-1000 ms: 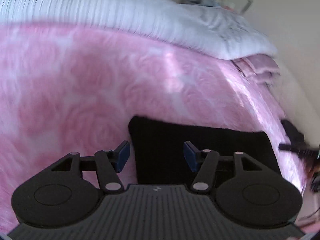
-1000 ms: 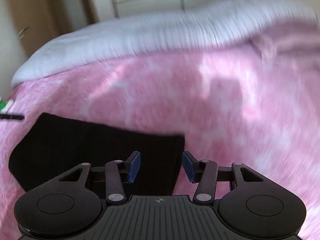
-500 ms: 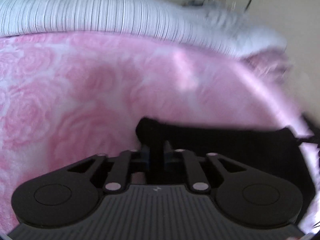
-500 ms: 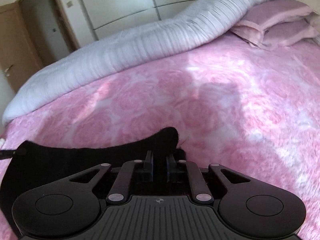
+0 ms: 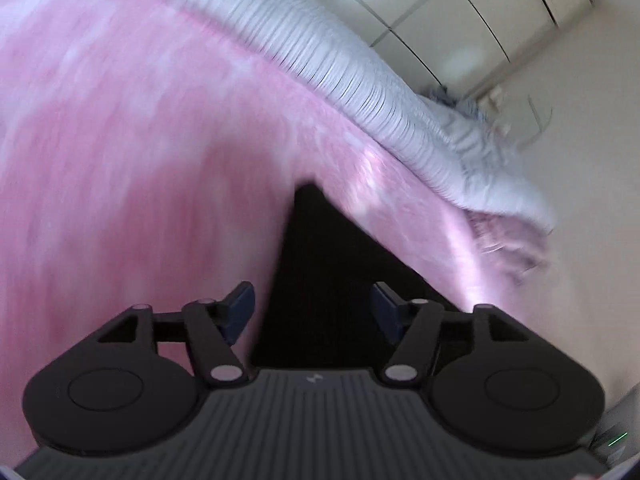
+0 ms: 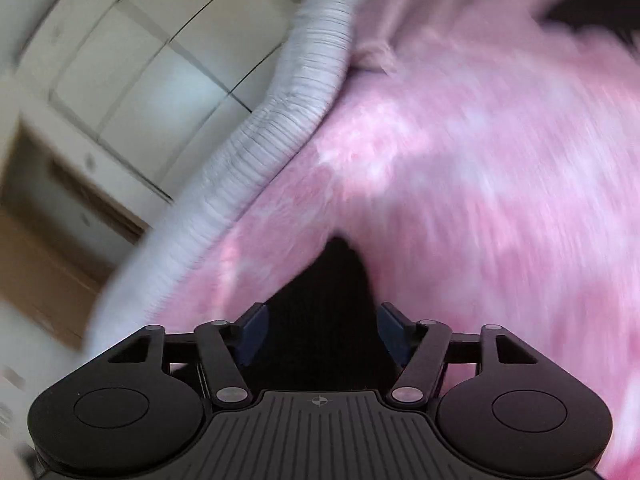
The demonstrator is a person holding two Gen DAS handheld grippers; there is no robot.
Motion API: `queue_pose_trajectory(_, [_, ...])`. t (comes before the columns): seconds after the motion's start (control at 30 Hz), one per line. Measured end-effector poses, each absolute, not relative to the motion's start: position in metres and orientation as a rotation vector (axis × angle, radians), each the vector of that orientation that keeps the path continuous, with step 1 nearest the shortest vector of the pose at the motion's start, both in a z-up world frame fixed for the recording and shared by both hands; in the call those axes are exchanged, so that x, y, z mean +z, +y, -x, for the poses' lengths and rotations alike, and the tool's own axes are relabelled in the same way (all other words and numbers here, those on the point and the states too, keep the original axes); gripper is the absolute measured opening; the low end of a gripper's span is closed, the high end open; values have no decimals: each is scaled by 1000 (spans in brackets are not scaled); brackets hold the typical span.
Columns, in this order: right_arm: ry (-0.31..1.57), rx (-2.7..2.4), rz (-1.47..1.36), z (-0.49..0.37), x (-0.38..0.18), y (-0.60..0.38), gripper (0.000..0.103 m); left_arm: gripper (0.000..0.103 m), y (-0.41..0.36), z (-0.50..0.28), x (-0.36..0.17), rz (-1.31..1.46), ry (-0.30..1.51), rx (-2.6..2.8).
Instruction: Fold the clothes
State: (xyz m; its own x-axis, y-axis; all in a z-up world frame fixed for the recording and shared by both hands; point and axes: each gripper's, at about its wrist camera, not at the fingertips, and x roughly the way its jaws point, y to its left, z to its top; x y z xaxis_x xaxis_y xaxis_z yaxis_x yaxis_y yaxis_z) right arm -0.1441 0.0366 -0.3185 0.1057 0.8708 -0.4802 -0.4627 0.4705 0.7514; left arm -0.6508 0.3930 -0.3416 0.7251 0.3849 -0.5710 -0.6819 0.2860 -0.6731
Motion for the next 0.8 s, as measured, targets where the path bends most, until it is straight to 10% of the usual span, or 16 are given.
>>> queue_pose_trajectory(0.37, [1261,834,-714,185,-387,27,65,56,372,639,-406,1391,96,833])
queue_pose_trajectory(0.47, [1199,796,-711,186,-388,42,64,29,382,620,-409,1296,143,908])
queue_pose_trajectory(0.6, [1180,768,-693,181,-397,59,13,18,383,612,-407,1196,169,946])
queue_pose_trajectory(0.8, [1176,840,-619,183,-374,40,7,11,353,626,-382,1027,197,936])
